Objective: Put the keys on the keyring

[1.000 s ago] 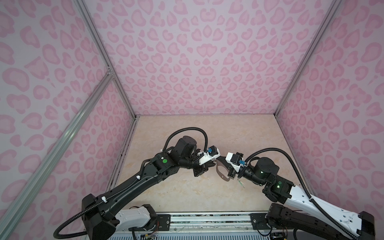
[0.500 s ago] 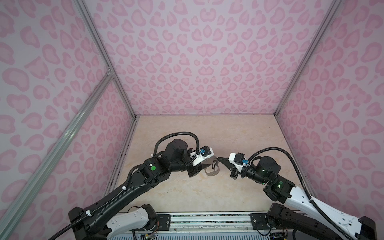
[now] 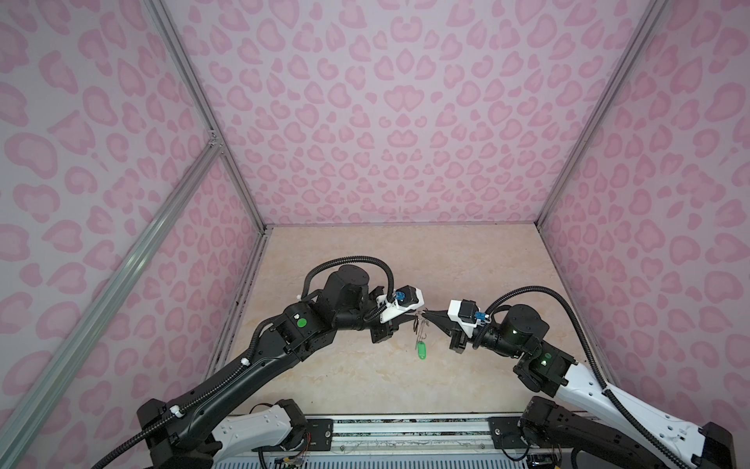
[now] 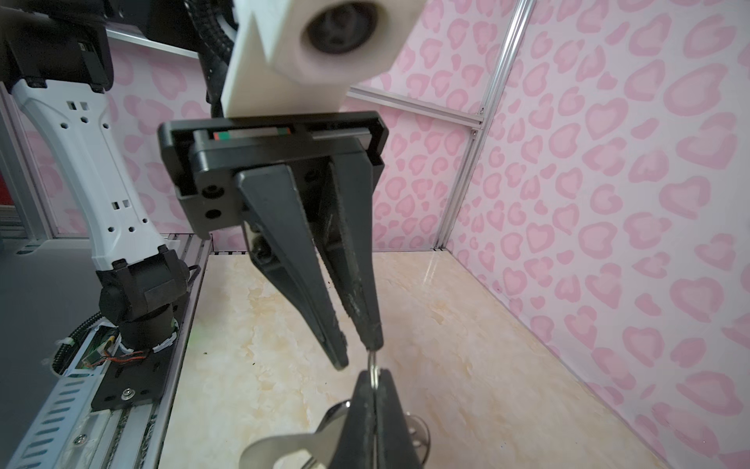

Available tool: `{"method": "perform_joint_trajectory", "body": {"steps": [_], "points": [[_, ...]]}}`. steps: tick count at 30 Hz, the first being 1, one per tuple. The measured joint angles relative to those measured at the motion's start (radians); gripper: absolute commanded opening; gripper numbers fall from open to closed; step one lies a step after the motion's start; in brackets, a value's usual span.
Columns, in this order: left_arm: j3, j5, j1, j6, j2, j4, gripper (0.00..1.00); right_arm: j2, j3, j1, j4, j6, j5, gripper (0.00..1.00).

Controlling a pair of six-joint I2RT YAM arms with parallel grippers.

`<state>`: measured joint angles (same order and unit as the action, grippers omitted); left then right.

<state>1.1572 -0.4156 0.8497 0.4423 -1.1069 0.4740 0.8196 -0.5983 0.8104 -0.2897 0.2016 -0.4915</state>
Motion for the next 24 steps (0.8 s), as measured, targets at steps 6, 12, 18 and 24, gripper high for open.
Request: {"method": "perform_joint_trajectory", "body": {"steps": [6, 12, 18, 24], "points": [[0.000, -0.033, 0.000, 0.019, -0.005, 0.000, 0.16, -0.001, -0.003, 0.021, 0.005, -0.004, 0.000, 0.00], [0.000, -0.043, -0.002, 0.030, -0.004, 0.003, 0.04, 0.009, -0.013, 0.029, 0.011, -0.004, 0.003, 0.00], [0.003, -0.032, 0.000, 0.042, -0.005, 0.011, 0.03, -0.003, -0.014, 0.037, 0.033, -0.009, 0.040, 0.35], [0.130, 0.092, 0.006, 0.058, -0.069, 0.118, 0.03, -0.060, -0.092, 0.069, 0.183, 0.037, 0.207, 0.33]]}}
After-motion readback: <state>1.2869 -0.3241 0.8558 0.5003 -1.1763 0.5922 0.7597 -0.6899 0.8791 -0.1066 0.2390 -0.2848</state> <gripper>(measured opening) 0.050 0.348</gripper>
